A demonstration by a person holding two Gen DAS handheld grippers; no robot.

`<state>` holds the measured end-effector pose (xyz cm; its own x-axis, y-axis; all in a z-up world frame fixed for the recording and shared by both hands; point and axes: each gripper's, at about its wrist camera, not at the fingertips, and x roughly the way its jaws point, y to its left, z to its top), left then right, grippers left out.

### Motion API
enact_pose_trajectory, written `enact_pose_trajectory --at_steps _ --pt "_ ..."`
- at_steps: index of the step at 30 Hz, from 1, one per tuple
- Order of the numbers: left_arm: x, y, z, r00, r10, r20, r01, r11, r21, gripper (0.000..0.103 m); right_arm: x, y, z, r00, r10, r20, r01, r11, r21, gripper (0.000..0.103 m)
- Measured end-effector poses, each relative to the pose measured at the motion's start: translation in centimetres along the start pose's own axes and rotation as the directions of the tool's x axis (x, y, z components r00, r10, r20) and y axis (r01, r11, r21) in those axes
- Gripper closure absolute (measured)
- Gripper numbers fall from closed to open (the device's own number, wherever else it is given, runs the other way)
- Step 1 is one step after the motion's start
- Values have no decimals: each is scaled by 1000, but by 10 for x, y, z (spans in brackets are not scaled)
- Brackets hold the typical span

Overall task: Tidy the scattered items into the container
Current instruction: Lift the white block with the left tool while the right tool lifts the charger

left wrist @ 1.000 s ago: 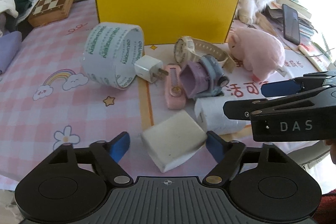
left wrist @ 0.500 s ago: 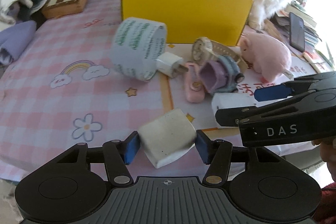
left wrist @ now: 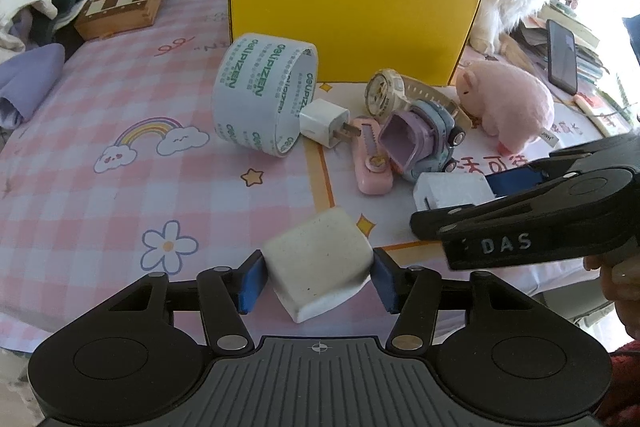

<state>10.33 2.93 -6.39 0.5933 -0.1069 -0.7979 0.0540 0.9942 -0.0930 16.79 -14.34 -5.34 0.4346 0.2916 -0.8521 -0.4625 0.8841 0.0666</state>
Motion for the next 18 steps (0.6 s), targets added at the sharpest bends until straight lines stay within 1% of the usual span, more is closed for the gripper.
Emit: enact_pose_trajectory --at_steps 7,11,14,18 --pt "-6 4 3 999 -20 28 20 1000 -19 58 -12 -10 -2 999 -33 42 30 998 52 34" --pt "-14 8 5 997 -33 64 35 999 -27 64 -25 -11 -1 996 -41 82 36 997 66 34" --pt "-20 10 8 995 -36 91 39 999 -29 65 -37 -10 0 991 -47 127 39 997 67 34" --pt "-27 12 9 992 -38 121 42 999 -33 66 -42 -10 -1 990 -54 133 44 996 81 34"
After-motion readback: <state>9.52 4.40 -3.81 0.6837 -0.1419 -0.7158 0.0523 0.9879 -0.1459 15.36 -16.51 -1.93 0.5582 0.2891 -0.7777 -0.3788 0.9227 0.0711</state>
